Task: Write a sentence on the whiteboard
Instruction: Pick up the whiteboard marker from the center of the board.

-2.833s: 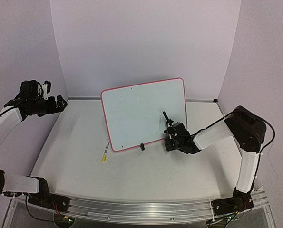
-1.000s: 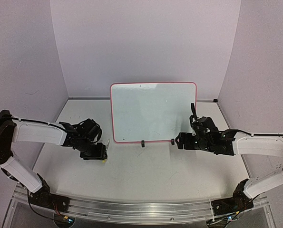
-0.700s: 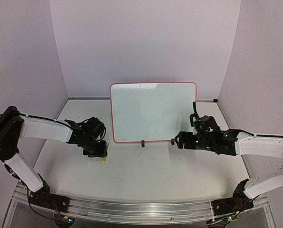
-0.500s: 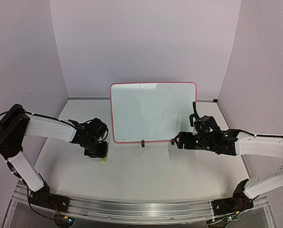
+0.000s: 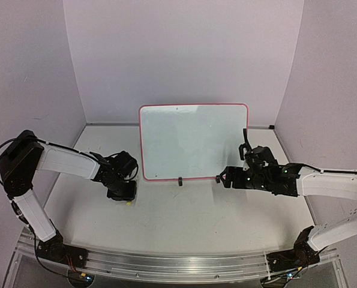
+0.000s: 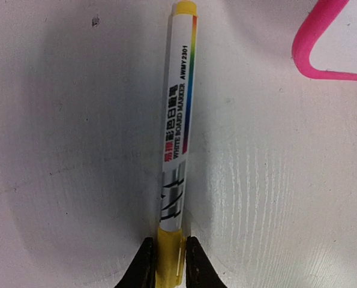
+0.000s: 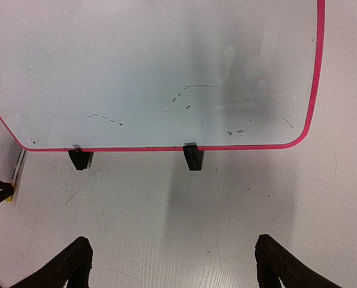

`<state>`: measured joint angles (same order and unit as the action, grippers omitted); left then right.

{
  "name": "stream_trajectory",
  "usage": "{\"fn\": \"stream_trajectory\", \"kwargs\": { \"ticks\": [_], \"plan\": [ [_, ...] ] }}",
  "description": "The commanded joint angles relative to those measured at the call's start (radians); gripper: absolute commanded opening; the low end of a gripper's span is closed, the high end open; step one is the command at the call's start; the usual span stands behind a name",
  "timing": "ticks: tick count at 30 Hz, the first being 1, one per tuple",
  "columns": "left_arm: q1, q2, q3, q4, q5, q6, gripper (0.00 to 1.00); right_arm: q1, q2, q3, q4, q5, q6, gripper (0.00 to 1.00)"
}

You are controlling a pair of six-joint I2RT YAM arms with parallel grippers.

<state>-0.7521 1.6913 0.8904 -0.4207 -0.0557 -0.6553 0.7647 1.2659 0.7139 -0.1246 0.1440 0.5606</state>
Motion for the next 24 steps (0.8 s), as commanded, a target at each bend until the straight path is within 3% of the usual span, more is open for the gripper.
{"fn": "stream_trajectory", "kwargs": {
  "ticks": [1,8,17,24],
  "plan": [
    [-0.006,0.025,0.033,-0.034,0.003,-0.004,0.15,-0.001,0.007,0.01,0.0,0.008,0.015,0.9],
    [-0.013,0.031,0.002,-0.061,0.002,-0.009,0.0,-0.001,-0.01,0.011,0.0,-0.006,0.012,0.9],
    [-0.023,-0.098,-0.037,-0.034,0.021,0.079,0.0,-0.001,-0.081,0.044,-0.029,-0.06,-0.033,0.93],
    [-0.049,-0.246,-0.061,-0.034,0.114,0.231,0.0,-0.002,-0.1,0.107,-0.039,-0.283,-0.102,0.98]
  ]
}}
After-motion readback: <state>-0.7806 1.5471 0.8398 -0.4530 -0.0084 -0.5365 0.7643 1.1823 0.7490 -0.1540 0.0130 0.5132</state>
